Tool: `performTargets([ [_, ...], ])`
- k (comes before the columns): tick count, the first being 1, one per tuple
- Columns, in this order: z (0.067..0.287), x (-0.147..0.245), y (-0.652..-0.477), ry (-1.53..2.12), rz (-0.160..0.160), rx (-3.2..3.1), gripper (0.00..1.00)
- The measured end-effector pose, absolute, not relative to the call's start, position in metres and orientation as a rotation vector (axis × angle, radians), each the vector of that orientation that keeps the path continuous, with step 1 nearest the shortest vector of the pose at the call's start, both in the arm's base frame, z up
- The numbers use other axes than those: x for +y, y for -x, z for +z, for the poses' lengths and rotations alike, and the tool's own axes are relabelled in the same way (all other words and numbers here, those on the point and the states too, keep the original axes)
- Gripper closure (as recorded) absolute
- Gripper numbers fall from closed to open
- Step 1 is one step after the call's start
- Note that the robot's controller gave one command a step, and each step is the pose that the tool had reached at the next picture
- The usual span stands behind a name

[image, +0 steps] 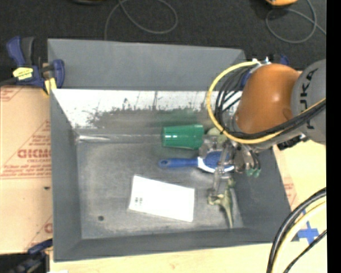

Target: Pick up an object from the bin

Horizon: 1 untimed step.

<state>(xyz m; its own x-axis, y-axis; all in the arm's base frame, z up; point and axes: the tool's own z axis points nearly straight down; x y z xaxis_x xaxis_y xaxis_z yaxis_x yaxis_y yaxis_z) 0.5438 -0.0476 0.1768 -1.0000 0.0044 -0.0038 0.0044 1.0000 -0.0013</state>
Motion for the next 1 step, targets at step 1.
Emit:
performTargets([
  [1, 0.0906, -0.0959, -0.5877, -0.153, 0.005, 3.125, 0.0],
])
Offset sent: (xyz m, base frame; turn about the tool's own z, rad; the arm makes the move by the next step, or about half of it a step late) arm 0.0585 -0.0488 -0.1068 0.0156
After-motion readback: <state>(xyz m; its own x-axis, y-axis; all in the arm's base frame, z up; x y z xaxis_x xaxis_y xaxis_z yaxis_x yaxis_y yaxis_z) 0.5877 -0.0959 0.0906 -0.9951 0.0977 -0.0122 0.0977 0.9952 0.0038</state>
